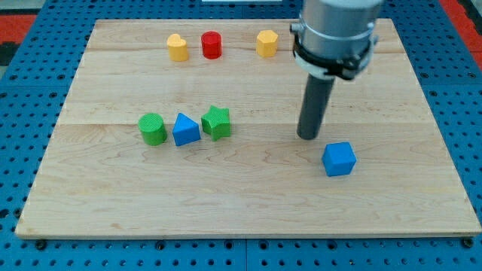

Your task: Separate the green star from the blue triangle

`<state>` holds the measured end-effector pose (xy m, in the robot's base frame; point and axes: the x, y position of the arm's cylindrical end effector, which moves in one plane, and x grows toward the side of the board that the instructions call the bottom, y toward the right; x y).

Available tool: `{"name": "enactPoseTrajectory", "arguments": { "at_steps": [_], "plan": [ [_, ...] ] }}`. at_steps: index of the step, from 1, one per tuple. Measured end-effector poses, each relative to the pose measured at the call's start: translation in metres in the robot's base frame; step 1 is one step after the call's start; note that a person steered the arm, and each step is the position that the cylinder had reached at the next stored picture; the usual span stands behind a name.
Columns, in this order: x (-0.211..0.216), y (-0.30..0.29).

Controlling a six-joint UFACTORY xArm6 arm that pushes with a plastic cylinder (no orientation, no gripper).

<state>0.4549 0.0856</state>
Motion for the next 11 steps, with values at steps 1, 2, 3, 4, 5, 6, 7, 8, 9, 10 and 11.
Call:
{"name": "enactPoseTrajectory", "arguments": {
  "at_steps": [1,2,3,4,5,6,7,8,9,10,11],
  "plan": [
    [0.022,-0.081],
    [0.015,-0.149],
    [0.005,-0.137],
    [0.000,-0.129],
    [0.010,-0.164],
    [0.010,-0.197],
    [-0.020,-0.211],
    [-0.032,-0.165],
    [-0.030,-0.134],
    [-0.034,-0.123],
    [-0.036,-0.060]
  ]
}}
